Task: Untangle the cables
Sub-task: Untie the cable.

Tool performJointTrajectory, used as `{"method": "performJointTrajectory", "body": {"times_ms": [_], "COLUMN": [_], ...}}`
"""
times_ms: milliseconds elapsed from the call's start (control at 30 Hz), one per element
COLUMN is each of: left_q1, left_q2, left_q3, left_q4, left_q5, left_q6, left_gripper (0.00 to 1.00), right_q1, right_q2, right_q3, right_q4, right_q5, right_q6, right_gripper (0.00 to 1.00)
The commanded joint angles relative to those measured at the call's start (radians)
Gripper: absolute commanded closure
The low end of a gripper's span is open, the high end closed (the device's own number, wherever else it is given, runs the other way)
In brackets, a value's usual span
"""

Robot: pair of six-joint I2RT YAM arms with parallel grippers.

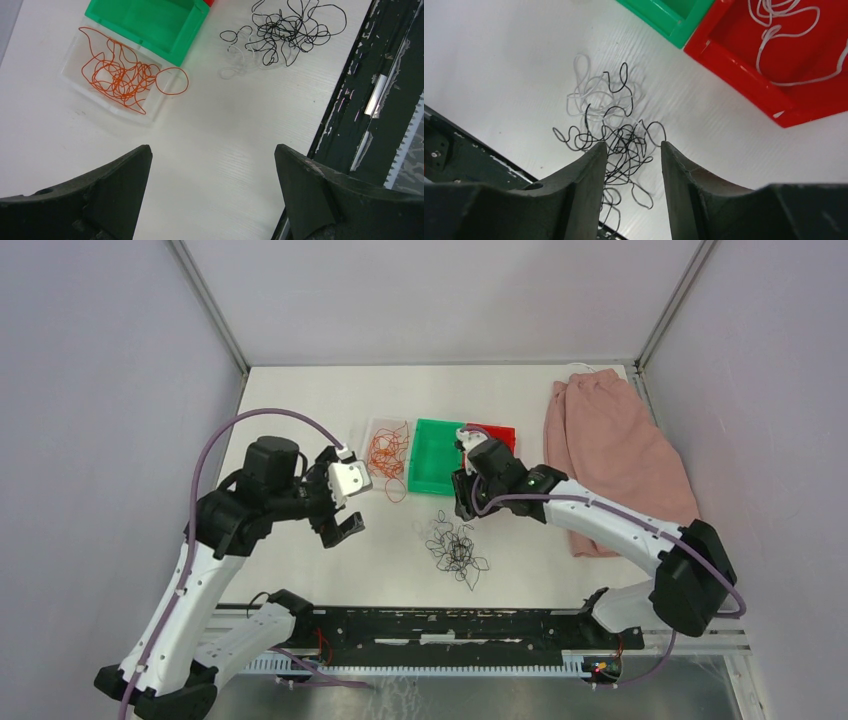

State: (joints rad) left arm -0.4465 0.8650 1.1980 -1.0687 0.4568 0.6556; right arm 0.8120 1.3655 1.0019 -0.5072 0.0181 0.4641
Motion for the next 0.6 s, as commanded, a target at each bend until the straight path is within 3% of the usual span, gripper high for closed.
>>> {"method": "performJointTrajectory", "body": {"times_ms": [0, 100, 333, 433, 567], "left_q1": [0.001, 0.001, 0.001, 0.001, 0.001], "left_q2": [-0.015, -0.019, -0.045, -0.039, -0.036], "left_q3": [0.004, 0.008, 0.014, 0.022, 0.025], "left_q4": [0.032, 0.035, 0.072, 0.076, 0.075], "left_q5": [0.041, 0.031, 0.000, 0.009, 0.023], "left_q6": [0.001, -0.003, -0.006, -0.019, -0.030], "left_gripper": [0.01, 0.01, 0.00, 0.02, 0.05], "right_q1": [-0.036, -0.037, -0.037, -0.037, -0.037], "right_q2": [0.125, 0.251, 0.352, 0.363, 0.323], "right_q3": [0.087, 0.140, 0.136, 0.128, 0.100], "right_q4": [-0.008, -0.044, -0.011, 0.007, 0.052], "right_q5": [-0.107, -0.149, -0.163, -0.157, -0.194], "right_q6": [-0.163, -0.206, -0.258, -0.257, -0.246], "right_gripper": [0.50, 0.52, 0.54, 0.61, 0.80]}}
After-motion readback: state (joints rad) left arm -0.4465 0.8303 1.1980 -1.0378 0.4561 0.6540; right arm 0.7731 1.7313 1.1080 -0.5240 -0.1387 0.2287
